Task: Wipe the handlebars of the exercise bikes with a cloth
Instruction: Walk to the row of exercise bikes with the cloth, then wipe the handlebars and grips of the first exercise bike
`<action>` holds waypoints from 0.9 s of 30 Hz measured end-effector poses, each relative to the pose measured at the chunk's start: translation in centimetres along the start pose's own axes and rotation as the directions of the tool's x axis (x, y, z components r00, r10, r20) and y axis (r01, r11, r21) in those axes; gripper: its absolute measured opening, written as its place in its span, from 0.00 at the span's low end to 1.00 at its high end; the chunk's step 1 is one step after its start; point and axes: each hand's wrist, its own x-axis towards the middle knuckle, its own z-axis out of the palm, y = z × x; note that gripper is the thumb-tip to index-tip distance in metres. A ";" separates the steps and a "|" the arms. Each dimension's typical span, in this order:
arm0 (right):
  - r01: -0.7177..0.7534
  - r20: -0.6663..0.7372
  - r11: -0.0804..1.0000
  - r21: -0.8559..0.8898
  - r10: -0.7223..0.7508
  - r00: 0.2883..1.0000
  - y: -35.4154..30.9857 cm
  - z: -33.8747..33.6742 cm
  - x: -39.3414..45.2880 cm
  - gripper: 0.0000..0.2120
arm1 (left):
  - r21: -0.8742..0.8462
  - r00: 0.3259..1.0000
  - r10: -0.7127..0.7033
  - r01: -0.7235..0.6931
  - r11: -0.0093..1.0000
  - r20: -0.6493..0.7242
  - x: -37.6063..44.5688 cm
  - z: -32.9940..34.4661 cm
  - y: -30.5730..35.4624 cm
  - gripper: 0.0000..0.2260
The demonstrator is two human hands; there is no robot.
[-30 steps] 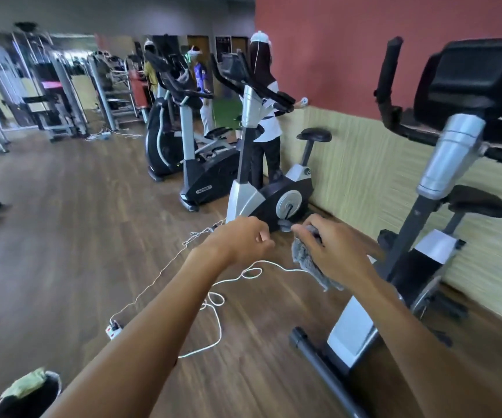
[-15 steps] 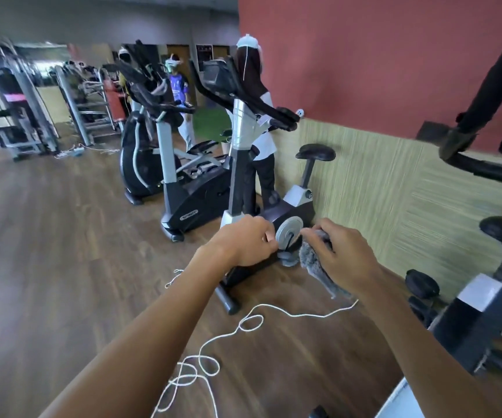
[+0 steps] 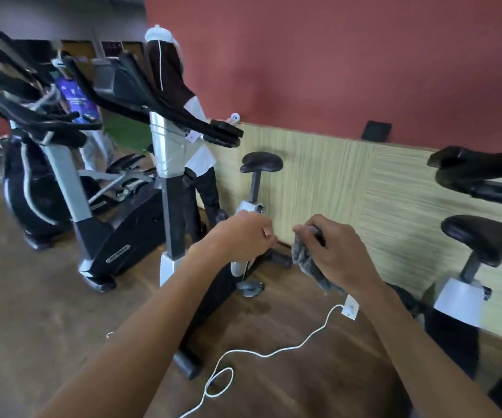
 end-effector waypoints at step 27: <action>-0.747 -0.441 0.664 -0.028 0.662 0.606 14.4 -5.3 6.0 0.11 | -0.623 0.331 0.930 -0.696 0.356 0.162 35.9 7.2 13.8 0.07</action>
